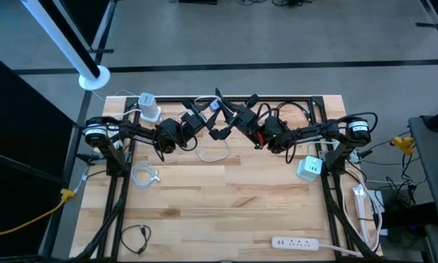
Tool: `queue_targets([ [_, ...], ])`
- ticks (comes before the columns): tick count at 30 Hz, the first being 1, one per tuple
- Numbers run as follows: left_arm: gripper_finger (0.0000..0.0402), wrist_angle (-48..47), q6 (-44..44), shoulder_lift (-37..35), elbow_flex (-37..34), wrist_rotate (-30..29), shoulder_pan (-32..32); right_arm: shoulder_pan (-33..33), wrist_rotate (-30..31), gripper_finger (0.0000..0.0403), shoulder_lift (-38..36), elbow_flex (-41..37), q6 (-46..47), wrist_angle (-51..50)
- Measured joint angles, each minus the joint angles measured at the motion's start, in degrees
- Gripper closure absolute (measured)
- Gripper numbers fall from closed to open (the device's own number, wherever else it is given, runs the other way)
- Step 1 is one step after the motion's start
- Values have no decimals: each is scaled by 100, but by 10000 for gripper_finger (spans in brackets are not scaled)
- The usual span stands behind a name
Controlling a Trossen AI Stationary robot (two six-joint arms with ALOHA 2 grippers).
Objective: Insert USB
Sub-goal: Insert the white charger cable into the purple charger adapter
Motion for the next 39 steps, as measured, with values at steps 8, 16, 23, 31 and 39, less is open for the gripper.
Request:
queue_targets([
  [8,282,10,-14,0,0,-37,10,-42,-42,389,0,-2,5,-6],
  [16,282,-3,-36,0,0,-26,7,-87,-69,389,1,-3,2,-3],
  [23,282,-9,-48,0,0,-17,6,-120,-89,389,2,-4,-2,1],
  [31,282,38,-48,0,4,-44,2,-144,-281,389,9,100,-112,-43],
  [39,282,15,-49,-2,12,-70,2,-147,-301,389,30,180,-200,-162],
])
